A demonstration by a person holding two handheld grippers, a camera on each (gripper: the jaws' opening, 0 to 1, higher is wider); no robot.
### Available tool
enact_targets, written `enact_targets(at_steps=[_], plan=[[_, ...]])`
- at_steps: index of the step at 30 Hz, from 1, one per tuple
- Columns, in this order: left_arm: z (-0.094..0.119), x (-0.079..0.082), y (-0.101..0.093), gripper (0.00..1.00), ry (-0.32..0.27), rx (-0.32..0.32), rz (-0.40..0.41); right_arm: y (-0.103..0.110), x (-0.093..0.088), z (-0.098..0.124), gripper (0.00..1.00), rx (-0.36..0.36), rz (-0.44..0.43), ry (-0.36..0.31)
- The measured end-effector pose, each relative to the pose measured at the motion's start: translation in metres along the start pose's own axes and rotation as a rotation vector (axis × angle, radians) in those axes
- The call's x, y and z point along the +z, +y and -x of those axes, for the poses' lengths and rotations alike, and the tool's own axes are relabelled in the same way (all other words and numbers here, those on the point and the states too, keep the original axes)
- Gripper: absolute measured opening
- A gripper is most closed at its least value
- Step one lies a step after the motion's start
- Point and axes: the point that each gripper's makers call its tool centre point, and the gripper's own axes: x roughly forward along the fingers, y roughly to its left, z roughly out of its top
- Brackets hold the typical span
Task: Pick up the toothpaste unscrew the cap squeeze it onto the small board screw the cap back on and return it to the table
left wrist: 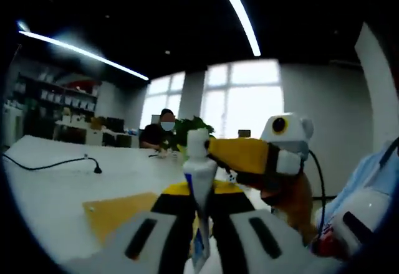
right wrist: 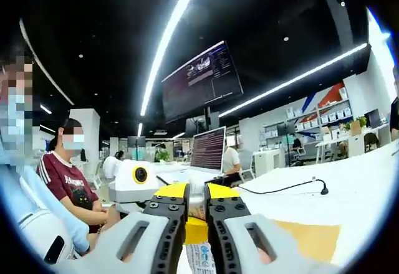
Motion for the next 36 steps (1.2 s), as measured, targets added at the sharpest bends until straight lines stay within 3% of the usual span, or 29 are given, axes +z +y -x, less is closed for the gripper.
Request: enact_targets(at_steps=[5,13,18,20,22,28,31,32,36], plan=[[-0.005,0.001,0.004,0.07,-0.009,0.061,0.027,-0.004,0.003,-0.002,0.08,-0.080,0.077,0.016],[-0.009,0.000,0.002,0.08,-0.005,0.077,0.023,-0.005,0.005,0.004,0.08,-0.150,0.151,-0.005],[-0.006,0.000,0.002,0.07,0.005,0.113,-0.004,-0.003,0.005,0.003,0.08,-0.161,0.136,-0.007],[-0.005,0.002,-0.001,0.07,0.015,0.130,-0.021,0.000,0.007,0.005,0.08,-0.165,0.103,-0.046],[-0.004,0.007,-0.006,0.07,0.003,0.122,-0.050,0.005,0.015,0.009,0.08,-0.176,0.167,-0.103],[-0.001,0.008,-0.001,0.07,0.011,0.156,-0.114,0.007,0.012,0.008,0.08,-0.174,0.162,-0.094],[-0.002,0.006,0.000,0.07,0.026,0.145,-0.127,0.007,0.009,0.009,0.08,-0.172,0.155,-0.094],[-0.002,0.004,0.000,0.07,0.038,0.137,-0.122,0.008,0.009,0.011,0.08,-0.165,0.226,-0.091],[-0.002,0.005,-0.002,0.07,0.030,0.130,-0.113,0.009,0.010,0.012,0.09,-0.167,0.224,-0.104]])
